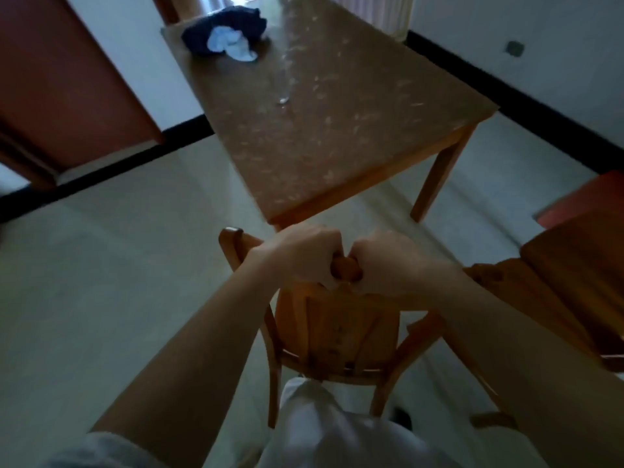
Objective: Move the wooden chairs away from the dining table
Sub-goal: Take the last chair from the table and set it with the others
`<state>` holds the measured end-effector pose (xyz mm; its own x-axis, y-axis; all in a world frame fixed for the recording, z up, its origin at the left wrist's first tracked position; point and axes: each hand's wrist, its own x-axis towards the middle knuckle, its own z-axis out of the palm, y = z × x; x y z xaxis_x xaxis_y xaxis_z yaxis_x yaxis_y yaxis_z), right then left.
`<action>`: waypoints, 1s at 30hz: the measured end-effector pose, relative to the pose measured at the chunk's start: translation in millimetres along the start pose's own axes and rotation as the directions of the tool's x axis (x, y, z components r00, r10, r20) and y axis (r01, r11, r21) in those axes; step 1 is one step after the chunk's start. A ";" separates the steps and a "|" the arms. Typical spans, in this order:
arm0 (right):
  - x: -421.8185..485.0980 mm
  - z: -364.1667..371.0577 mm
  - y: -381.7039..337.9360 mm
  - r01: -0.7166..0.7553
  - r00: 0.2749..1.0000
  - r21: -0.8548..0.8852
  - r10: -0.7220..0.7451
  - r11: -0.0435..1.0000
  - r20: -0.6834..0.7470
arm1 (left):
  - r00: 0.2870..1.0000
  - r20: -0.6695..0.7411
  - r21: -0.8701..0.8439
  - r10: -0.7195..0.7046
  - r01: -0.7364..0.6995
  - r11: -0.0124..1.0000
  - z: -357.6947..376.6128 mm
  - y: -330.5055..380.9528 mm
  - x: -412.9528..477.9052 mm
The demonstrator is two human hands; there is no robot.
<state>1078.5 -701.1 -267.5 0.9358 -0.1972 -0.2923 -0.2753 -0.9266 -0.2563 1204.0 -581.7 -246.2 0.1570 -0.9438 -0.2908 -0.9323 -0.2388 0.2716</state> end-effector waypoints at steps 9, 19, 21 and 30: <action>-35.3 13.3 -39.7 0.240 0.971 -0.065 -0.240 0.969 0.004 | 0.955 -0.109 -0.062 -0.274 0.269 0.961 51.0 29.3 -74.0; -82.3 54.7 -65.2 0.259 0.966 -0.153 -0.254 0.954 0.048 | 0.928 -0.132 -0.163 -0.348 0.326 0.931 103.1 76.3 -134.7; -102.4 66.4 -67.0 0.262 0.965 -0.147 -0.257 0.954 0.049 | 0.924 -0.121 -0.179 -0.361 0.338 0.924 115.3 94.7 -147.1; -230.1 150.2 -64.6 0.364 0.927 -0.144 -0.373 0.920 -0.038 | 0.835 -0.126 -0.156 -0.536 0.517 0.842 197.5 213.7 -216.2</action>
<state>847.9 -547.8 -322.0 0.9787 0.1503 -0.1400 0.1190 -0.9704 -0.2100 906.4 -383.6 -306.5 0.6720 -0.6886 -0.2727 -0.6526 -0.7246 0.2216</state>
